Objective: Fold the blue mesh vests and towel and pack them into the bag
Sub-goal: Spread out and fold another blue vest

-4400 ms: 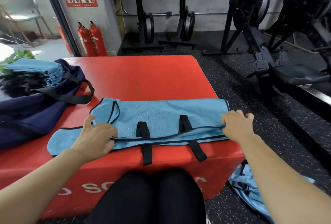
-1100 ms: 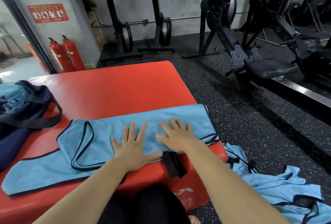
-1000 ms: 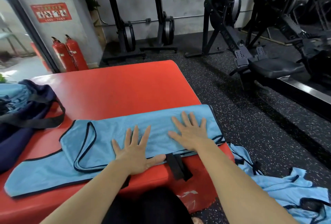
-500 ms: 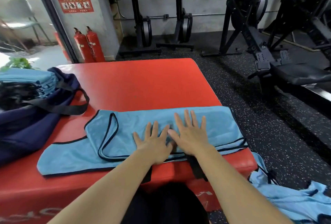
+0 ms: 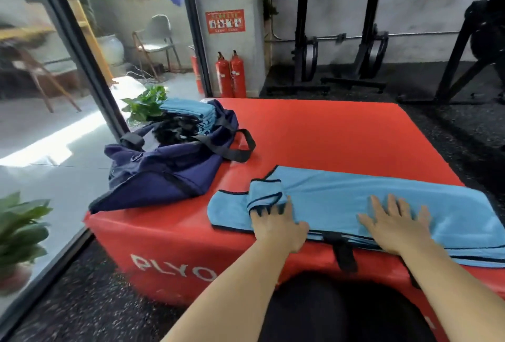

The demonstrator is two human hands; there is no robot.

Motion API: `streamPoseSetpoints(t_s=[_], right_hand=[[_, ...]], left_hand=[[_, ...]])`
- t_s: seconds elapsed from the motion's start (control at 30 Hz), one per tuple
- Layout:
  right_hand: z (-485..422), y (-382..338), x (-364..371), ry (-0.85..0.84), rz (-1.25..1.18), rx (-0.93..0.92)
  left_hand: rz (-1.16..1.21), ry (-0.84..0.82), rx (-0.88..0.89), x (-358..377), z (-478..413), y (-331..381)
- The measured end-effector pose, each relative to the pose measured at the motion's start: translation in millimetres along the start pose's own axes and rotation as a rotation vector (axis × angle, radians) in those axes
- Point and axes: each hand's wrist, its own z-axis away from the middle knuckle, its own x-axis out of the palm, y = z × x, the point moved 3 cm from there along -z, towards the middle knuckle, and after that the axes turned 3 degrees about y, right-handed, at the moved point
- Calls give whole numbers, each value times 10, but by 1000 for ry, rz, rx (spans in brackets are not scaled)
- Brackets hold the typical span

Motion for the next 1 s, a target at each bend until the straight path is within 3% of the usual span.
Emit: streamPoseSetpoints(t_s=[0.2,0.43,0.53,0.73,0.93,1.0], right_hand=[[104,-421,-207,49,142,46],[331,-1462,-411,108,-51,-242],[446,-1840,-398,56,-141,-348],[669,-2028,-270,-41,-194,-424],[667,-1994,-268,-53,-192,-424],[656,-1998,-282,-54,-191,-420]], left_hand=[[-107,159,-133,-104,97,-634],[-24,474,-132,-312,64,-1340],[142,415,-231,-311,83,-1590],[794,188,-312,-174,-54,-1770],[1092,188,-258,-260,-100,-1696],[1037,182,-236,-259,-99,-1753]])
